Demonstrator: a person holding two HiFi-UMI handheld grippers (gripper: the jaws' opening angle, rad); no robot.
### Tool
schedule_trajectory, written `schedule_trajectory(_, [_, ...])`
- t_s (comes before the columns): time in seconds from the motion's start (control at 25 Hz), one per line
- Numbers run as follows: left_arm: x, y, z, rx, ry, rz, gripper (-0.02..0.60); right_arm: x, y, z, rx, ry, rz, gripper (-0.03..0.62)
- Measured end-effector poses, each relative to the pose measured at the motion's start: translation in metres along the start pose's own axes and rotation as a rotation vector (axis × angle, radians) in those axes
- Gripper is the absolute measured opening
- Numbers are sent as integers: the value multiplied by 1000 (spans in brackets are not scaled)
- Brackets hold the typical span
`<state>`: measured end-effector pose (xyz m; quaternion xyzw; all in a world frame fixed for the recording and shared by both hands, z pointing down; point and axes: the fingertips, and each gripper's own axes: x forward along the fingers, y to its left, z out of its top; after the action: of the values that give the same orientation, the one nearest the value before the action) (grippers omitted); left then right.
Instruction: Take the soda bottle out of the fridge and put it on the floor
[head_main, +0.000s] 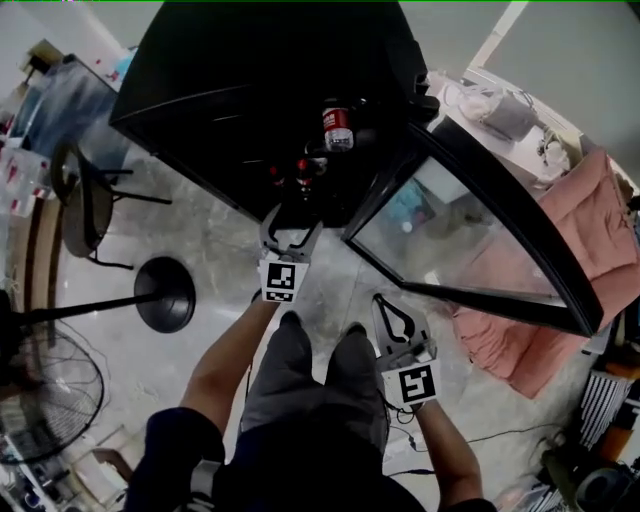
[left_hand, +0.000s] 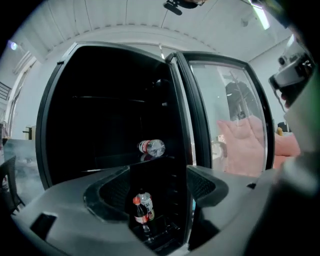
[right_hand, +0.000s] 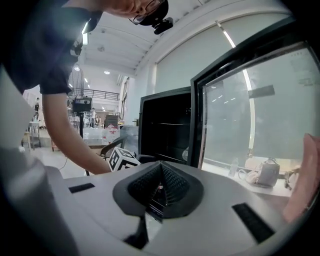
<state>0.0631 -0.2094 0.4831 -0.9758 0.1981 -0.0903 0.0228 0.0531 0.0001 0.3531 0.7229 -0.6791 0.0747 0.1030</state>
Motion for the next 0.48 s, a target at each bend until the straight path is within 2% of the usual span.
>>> schedule_trajectory(0.16, [36, 7, -59, -10, 36, 5, 344, 18, -4, -37, 6, 6, 7, 18])
schedule_trajectory(0.48, [96, 29, -151, -40, 79, 51, 344, 56, -9, -92, -30, 0, 36, 18])
